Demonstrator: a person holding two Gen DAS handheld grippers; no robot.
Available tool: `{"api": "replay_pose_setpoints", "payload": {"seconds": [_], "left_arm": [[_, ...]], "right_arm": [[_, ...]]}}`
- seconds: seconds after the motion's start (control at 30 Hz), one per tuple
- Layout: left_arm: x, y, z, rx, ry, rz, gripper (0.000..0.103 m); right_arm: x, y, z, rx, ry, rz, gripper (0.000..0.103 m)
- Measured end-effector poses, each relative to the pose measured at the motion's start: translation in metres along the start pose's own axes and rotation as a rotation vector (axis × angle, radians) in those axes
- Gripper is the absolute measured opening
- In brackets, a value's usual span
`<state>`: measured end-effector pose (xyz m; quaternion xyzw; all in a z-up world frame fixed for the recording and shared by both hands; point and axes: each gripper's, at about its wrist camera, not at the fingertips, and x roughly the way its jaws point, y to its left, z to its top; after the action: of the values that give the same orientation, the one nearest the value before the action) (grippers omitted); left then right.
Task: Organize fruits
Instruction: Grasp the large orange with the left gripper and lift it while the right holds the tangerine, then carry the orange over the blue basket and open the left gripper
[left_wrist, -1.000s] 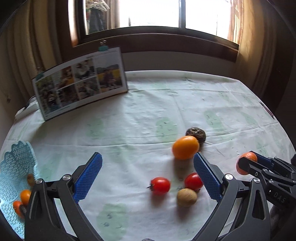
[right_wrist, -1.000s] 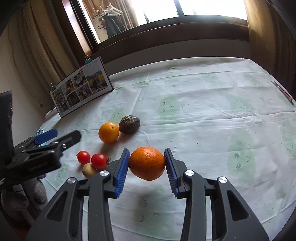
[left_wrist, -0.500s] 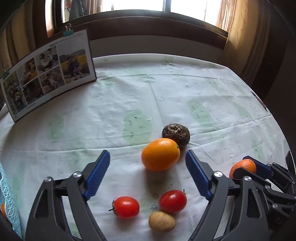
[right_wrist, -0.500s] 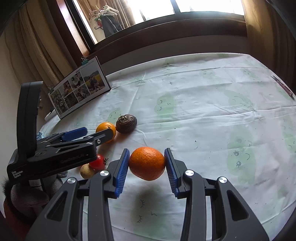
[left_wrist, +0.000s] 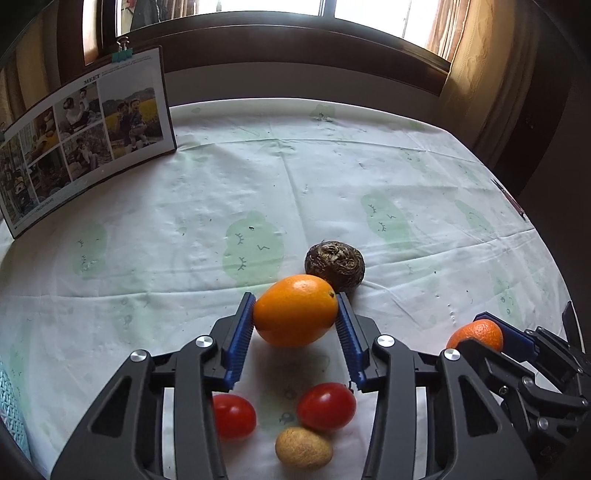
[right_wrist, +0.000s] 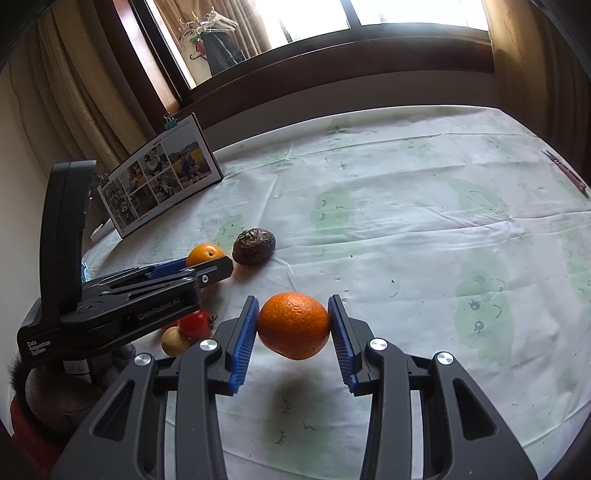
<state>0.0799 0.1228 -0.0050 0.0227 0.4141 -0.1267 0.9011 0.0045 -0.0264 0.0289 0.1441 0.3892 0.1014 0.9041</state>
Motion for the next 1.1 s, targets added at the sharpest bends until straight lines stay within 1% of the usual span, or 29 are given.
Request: {"api": "replay_pose_setpoints", "payload": {"seconds": [0.2, 0.63, 0.87, 1.1], "left_arm": [[-0.021, 0.012, -0.004, -0.034, -0.038, 0.045, 0.045], [-0.084, 0.052, -0.019, -0.108, -0.159, 0.186, 0.045], [-0.116, 0.086, -0.032, -0.171, -0.213, 0.269, 0.045], [-0.137, 0.126, -0.047, -0.263, -0.236, 0.317, 0.045]], "right_arm": [[0.000, 0.001, 0.000, -0.002, -0.007, 0.007, 0.039], [0.001, 0.003, -0.002, -0.016, -0.014, -0.003, 0.039], [-0.003, 0.008, -0.002, -0.029, -0.025, -0.013, 0.039], [-0.007, 0.016, -0.001, -0.029, -0.036, -0.014, 0.039]]}}
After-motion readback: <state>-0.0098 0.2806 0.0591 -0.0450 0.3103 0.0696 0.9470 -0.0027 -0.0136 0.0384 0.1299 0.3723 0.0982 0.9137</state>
